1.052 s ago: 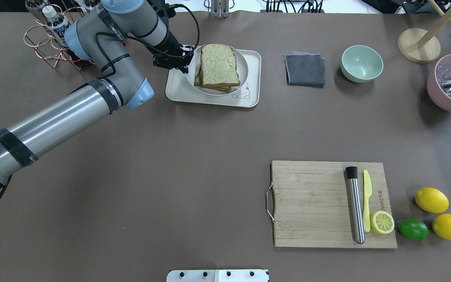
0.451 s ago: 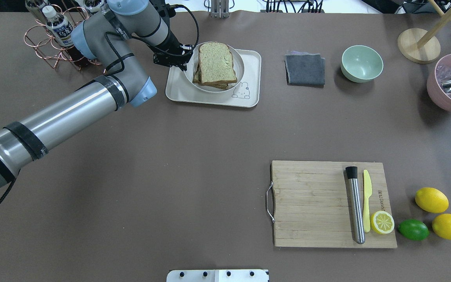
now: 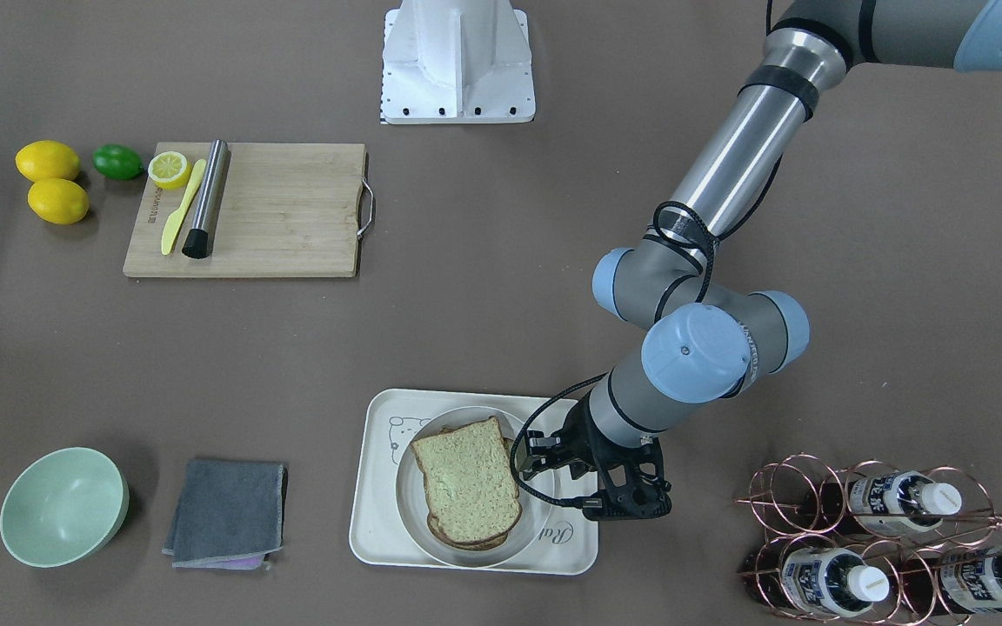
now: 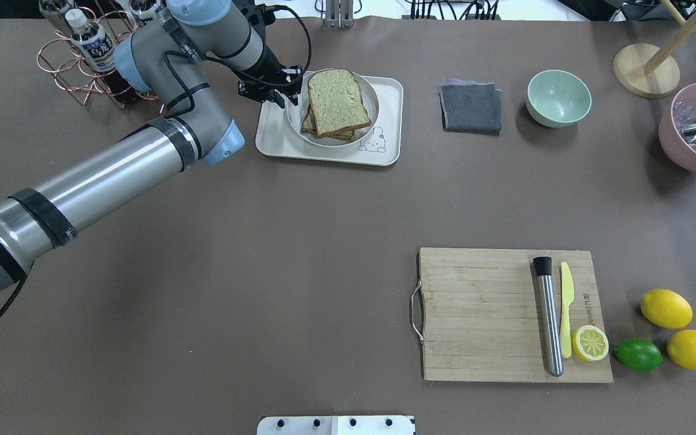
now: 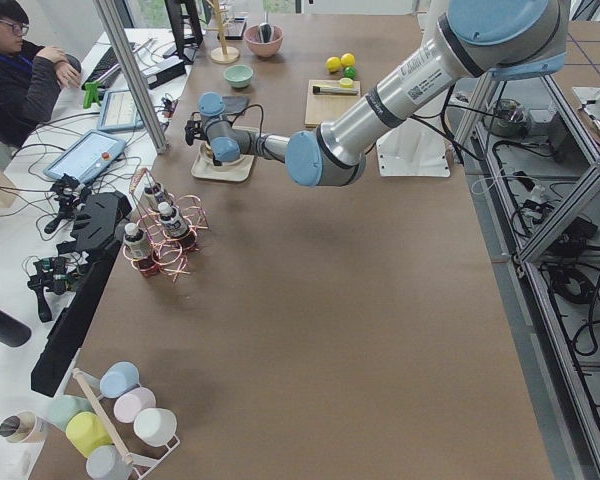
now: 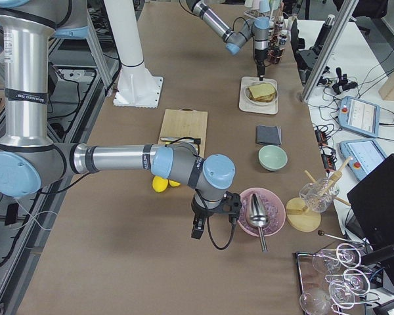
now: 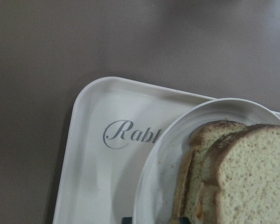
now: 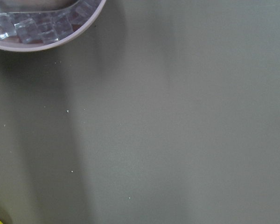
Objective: Make sandwich and place on tray
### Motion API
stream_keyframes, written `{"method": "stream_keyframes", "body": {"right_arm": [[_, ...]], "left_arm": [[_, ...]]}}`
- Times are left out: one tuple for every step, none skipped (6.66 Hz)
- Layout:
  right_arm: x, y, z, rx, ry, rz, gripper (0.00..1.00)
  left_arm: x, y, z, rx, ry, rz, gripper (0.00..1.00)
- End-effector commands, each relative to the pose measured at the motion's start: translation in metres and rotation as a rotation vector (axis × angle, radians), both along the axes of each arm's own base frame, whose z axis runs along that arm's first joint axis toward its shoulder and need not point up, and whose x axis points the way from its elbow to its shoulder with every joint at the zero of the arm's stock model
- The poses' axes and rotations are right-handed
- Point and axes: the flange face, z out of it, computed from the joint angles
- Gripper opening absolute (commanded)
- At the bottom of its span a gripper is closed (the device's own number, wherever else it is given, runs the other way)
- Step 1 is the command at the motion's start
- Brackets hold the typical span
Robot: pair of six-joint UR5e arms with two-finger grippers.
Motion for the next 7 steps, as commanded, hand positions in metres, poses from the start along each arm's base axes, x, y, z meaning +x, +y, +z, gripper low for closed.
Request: {"method": "stream_keyframes", "body": {"right_arm": [[0.000,0.001,0.001,-0.001,-0.001,0.001,1.00],[0.000,0.001,0.001,-0.004,-0.001,0.001,1.00],[0.000,0.001,0.003,-0.006,-0.004,0.001,1.00],[0.000,0.001,0.004,-0.010,-0.004,0.002,1.00],[0.000,0.001,0.007,-0.014,-0.005,0.001,1.00],[0.000,0.001,0.007,-0.014,-0.005,0.001,1.00],[0.000,0.000,0.007,-0.012,-0.003,0.000,1.00]], "left_arm": [[-0.046,0.035,0.015,0.009,0.011,-0.018,0.98],[-0.078,0.078,0.021,-0.005,0.005,-0.016,0.98],[-0.118,0.129,0.037,0.018,0.031,-0.008,0.98],[-0.155,0.173,0.061,0.024,0.037,-0.009,0.98],[-0.189,0.207,0.090,0.012,0.022,-0.017,0.98],[-0.222,0.232,0.109,0.032,0.003,-0.018,0.98],[-0.270,0.248,0.155,0.114,-0.077,0.013,0.98]]}}
